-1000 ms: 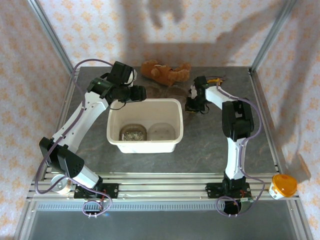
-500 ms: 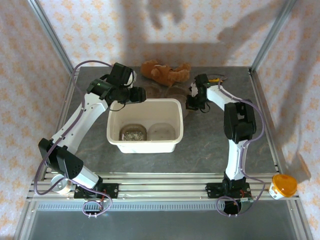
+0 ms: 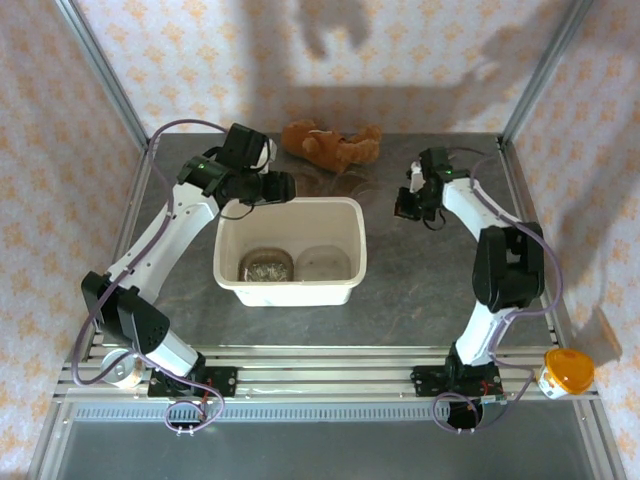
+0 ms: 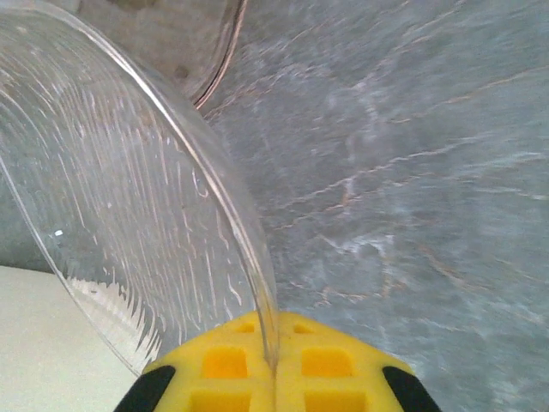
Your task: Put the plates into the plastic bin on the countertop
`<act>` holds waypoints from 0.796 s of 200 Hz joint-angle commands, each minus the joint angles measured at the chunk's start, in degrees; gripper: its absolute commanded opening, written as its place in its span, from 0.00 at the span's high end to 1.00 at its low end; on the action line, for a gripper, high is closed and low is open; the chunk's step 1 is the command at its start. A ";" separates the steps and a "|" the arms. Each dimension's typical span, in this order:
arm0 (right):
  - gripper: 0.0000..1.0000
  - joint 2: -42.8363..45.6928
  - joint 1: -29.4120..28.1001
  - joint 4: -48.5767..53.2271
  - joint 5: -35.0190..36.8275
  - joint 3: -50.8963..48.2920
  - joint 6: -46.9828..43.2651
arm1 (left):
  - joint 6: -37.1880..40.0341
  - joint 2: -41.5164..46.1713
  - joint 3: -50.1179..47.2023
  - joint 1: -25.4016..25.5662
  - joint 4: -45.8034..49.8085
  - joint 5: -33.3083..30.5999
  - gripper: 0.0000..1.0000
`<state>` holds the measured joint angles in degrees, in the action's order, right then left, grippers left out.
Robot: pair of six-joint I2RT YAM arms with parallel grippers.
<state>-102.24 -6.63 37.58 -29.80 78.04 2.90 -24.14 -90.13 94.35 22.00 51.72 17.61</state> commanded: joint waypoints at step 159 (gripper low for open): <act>1.00 19.59 1.61 11.96 -0.15 13.12 -0.01 | -0.19 -5.16 5.10 5.32 -14.57 3.95 0.38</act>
<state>-82.32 -2.61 46.39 -27.81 87.13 2.90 -24.12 -94.24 99.22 26.02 44.73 18.76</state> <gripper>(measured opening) 0.050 0.618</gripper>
